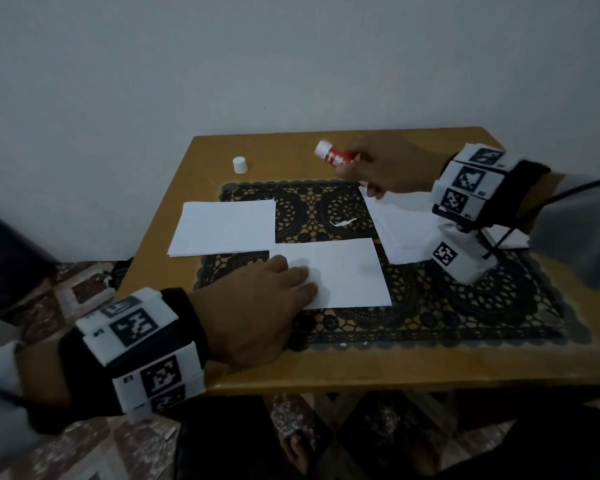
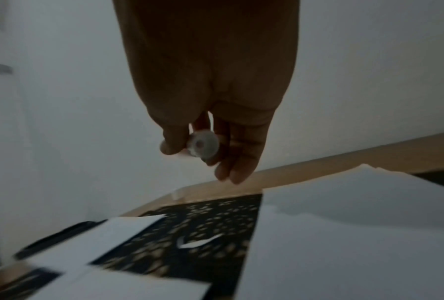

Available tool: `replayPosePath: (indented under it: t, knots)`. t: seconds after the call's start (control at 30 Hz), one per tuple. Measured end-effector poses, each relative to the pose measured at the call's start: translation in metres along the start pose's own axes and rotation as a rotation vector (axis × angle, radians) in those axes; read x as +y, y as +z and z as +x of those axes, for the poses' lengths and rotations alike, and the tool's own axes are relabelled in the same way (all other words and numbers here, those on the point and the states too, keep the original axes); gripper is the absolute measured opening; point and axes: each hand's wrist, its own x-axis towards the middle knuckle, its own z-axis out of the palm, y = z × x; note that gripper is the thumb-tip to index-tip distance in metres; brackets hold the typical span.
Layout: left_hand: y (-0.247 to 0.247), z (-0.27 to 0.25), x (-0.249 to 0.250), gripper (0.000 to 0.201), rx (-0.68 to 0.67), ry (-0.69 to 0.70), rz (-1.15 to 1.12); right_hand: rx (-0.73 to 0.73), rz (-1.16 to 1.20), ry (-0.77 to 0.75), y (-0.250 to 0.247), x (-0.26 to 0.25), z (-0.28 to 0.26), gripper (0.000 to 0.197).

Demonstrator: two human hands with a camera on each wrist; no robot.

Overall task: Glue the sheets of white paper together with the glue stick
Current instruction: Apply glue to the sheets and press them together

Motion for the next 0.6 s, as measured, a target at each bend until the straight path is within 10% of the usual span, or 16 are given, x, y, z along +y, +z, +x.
replayPosePath:
  t: [0.6]
  knots:
    - [0.001, 0.003, 0.005, 0.064, -0.069, -0.048, -0.065, -0.030, 0.089, -0.263, 0.084, -0.068, -0.019, 0.025]
